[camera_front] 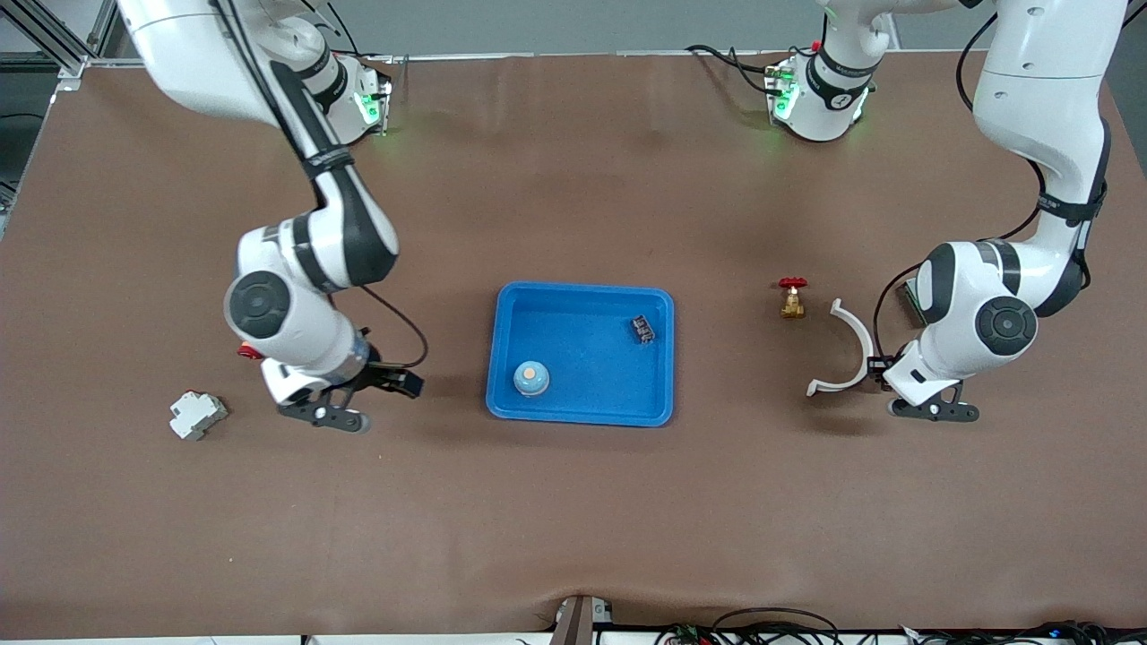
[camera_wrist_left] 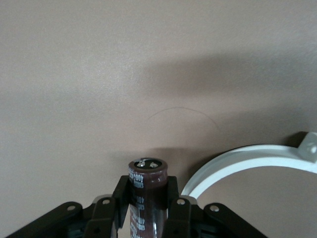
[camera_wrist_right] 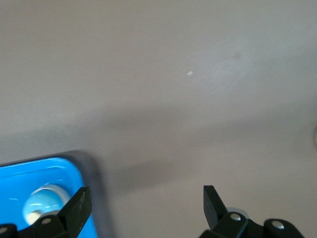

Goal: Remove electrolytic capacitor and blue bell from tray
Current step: 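Set the bell down with the right gripper while the left gripper lowers the capacitor, then reach the right gripper to the second bell while the left gripper releases the capacitor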

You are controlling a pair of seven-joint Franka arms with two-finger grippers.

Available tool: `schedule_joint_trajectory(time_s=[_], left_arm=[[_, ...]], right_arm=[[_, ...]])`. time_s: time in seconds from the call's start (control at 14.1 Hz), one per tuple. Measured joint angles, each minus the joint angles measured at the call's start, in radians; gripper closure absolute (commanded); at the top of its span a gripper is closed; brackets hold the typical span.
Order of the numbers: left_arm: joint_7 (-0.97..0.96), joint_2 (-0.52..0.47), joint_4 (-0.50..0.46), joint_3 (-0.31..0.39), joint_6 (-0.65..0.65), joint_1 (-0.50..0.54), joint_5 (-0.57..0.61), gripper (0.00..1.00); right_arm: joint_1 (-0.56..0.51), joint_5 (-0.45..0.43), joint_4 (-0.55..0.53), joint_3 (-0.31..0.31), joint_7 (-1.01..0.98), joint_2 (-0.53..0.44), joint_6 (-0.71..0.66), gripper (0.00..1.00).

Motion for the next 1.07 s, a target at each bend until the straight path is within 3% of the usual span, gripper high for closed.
schedule_joint_trajectory(time_s=[0.57, 1.07], left_arm=[[0.024, 0.024, 0.000, -0.001, 0.009, 0.045, 0.005, 0.98], [0.024, 0.030, 0.000, -0.004, 0.009, 0.045, 0.005, 0.97]], right_arm=[[0.135, -0.001, 0.105, 0.000, 0.280, 0.122, 0.023, 0.00], [0.206, -0.005, 0.133, -0.002, 0.432, 0.200, 0.103, 0.00]])
